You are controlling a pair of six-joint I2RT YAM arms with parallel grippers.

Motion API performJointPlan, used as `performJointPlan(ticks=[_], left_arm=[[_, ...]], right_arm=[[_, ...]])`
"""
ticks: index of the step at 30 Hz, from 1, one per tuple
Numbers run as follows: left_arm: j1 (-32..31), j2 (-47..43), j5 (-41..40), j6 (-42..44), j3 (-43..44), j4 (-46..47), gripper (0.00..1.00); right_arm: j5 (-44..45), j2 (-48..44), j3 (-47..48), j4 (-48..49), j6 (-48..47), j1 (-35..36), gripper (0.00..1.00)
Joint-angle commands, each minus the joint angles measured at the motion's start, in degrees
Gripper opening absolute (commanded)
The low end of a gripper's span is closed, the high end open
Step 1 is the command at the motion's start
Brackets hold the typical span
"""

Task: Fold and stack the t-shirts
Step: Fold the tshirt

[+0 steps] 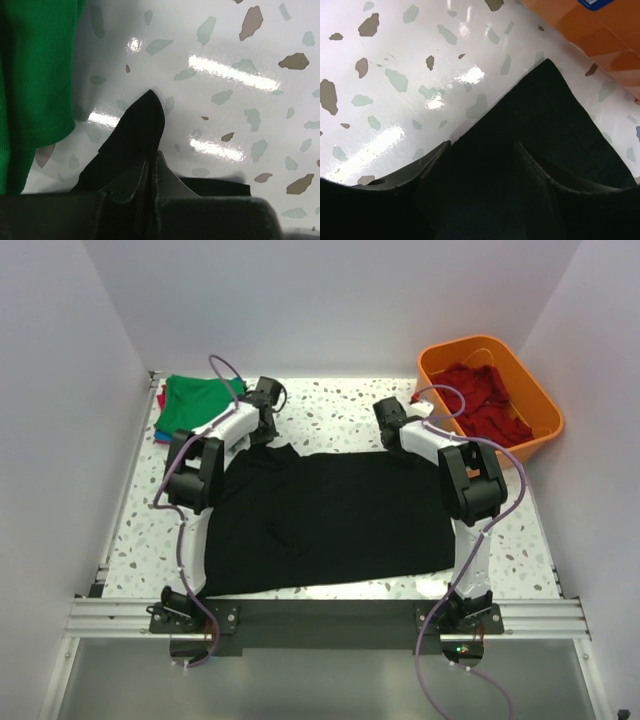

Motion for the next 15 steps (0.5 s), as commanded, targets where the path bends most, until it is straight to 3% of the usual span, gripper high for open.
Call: performJointPlan(ticks=[1, 5, 12, 15], left_arm=[[-0.37, -4.24, 0.49, 0.76, -1.33, 2.25, 0.00], [-0.54, -6.62, 0.31, 0.93, -2.48, 2.87, 0.00], [-0.80, -11.71, 0.13, 0.85, -8.18, 4.19, 0.00], [-1.33, -14.44, -0.22, 0.14, -10.73, 4.54, 0.00]], right_arm=[[3.01, 0.01, 0.72, -1.75, 2.33, -0.02, 0.55], [2.92, -1.74, -2.17, 0.00, 2.25, -0.11, 0.30], [3.36, -2.97, -1.92, -0.17, 0.93, -0.11, 0.00], [3.71, -4.81, -2.53, 0.18, -0.12, -0.02, 0.00]])
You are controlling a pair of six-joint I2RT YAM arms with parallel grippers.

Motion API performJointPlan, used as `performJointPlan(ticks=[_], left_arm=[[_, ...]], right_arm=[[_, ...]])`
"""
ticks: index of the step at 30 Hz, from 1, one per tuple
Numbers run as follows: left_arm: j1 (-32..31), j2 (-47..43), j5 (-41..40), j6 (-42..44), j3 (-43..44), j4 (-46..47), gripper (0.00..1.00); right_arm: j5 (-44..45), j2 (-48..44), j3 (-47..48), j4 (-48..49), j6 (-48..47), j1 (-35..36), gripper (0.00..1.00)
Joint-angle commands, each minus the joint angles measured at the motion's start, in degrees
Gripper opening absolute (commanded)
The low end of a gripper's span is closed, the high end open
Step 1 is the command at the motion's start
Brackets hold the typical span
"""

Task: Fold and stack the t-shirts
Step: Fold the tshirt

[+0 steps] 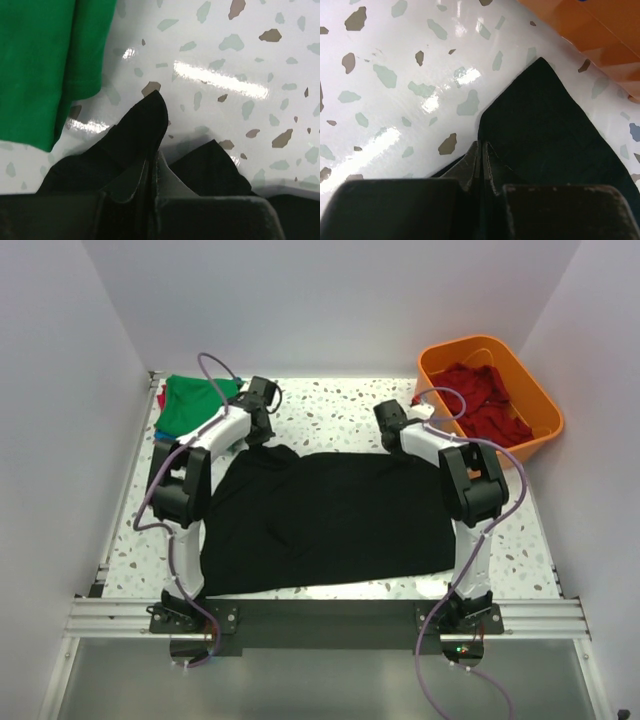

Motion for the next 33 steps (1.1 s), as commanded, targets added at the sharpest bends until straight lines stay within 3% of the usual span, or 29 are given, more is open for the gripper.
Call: performJointPlan(ticks=[1, 18, 33], left_arm=[[-0.87, -6.28, -0.37, -0.40, -2.85, 1.79, 0.00], [-9.39, -30.28, -7.93, -19.29, -30.52, -6.21, 0.00], [-16.60, -48.30, -6.26, -30.01, -43.81, -13.77, 0.00]], right_arm=[[2.82, -5.08, -1.94, 0.09, -1.02, 0.05, 0.00], [1.06, -23.36, -18.64, 5.37, -5.42, 3.30, 0.00], [0.00, -33.30, -27.96, 4.58, -6.47, 3.30, 0.00]])
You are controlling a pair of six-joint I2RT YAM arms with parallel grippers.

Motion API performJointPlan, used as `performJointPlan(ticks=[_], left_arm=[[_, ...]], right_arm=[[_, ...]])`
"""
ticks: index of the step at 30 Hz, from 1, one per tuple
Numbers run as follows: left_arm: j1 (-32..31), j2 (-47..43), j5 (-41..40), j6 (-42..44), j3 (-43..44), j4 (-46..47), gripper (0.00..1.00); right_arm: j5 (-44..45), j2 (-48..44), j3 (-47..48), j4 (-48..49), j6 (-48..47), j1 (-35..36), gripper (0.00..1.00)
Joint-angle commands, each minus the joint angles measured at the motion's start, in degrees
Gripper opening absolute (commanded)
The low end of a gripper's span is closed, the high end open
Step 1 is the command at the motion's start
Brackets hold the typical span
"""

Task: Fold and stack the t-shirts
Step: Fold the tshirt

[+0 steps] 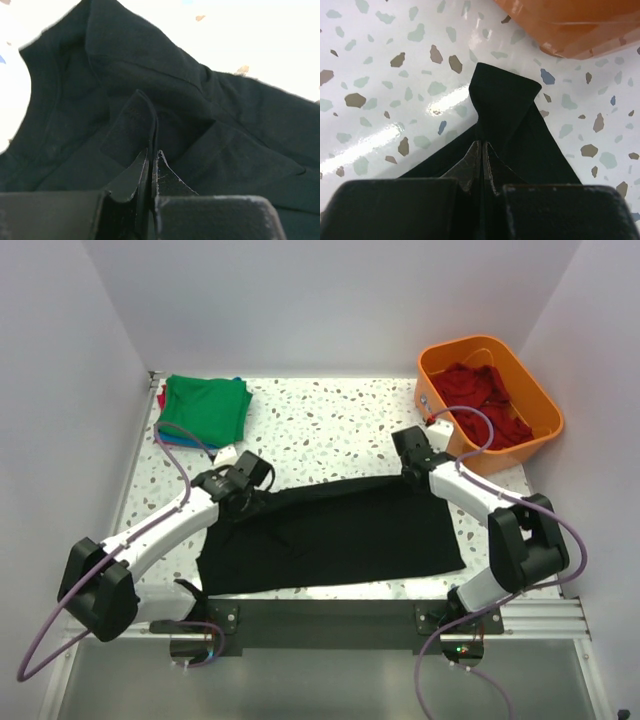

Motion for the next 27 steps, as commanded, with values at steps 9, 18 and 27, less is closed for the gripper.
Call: performJointPlan(ticks=[9, 18, 27], left_arm=[[-6.51, -3.71, 1.00, -7.20, -7.55, -6.16, 0.18], [-11.26, -13.19, 3.82, -5.28, -6.95, -9.77, 1.00], [-11.08, -4.69, 0.05, 2.98, 3.34, -0.81, 1.00]], right_arm=[[-1.58, -6.24, -8.08, -0.69, 0.92, 0.02, 0.08], [0.17, -11.51, -10.29, -9.39, 3.82, 0.02, 0.72], [-18.97, -12.85, -7.48, 1.57, -5.76, 0.02, 0.99]])
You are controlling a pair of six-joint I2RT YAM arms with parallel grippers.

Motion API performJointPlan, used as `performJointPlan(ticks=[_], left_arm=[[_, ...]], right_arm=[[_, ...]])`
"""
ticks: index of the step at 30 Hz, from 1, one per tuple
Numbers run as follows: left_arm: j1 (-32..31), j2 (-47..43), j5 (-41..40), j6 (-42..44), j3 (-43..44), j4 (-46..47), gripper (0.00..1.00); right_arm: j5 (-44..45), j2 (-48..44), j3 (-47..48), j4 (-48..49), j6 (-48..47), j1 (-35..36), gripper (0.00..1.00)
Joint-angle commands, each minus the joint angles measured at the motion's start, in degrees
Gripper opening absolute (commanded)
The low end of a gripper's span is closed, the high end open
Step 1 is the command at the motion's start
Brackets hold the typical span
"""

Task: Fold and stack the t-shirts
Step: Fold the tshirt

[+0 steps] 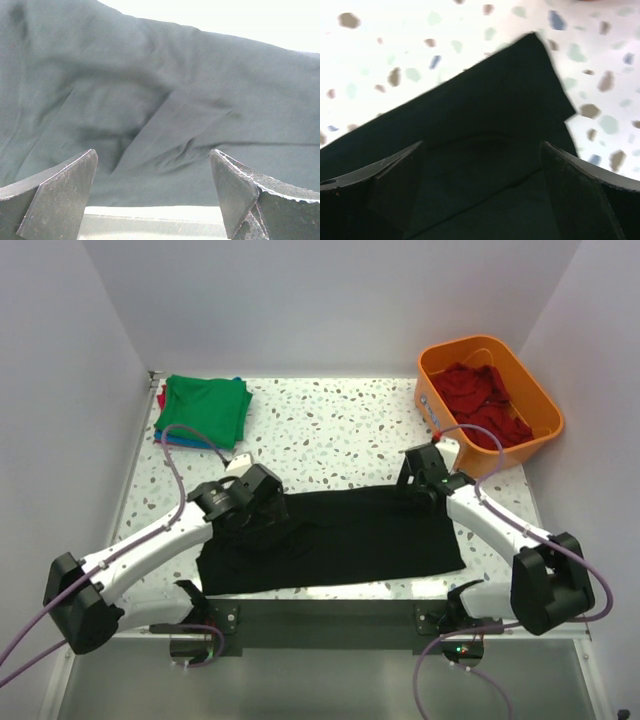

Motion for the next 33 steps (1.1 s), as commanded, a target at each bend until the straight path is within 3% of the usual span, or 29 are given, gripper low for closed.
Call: performJointPlan(ticks=[1, 8, 14, 24, 29, 33], left_arm=[[1.19, 4.72, -3.22, 5.11, 4.45, 6.23, 1.00], [4.19, 14.39, 6.08, 9.42, 1.48, 15.80, 1.00], [3.32, 13.70, 15.05, 10.38, -4.76, 23.28, 1.00], [-6.60, 6.23, 16.55, 7.22, -9.68, 19.51, 1.00], [-10.13, 6.75, 20.94, 10.20, -11.27, 21.62, 1.00], [-12.23, 6.67, 19.64, 11.88, -8.56, 20.22, 1.00]], right_arm=[[-9.78, 2.31, 3.32, 6.46, -4.08, 0.02, 0.99], [-14.53, 13.28, 5.08, 9.45, -3.38, -0.07, 0.99], [-14.80, 20.85, 5.61, 8.75, -1.01, 0.02, 0.99], [-12.87, 22.44, 4.03, 8.49, 0.58, -0.16, 0.99], [-12.78, 22.54, 3.59, 8.57, 0.75, 0.02, 0.99], [-12.86, 21.66, 3.59, 8.40, 0.14, -0.07, 0.99]])
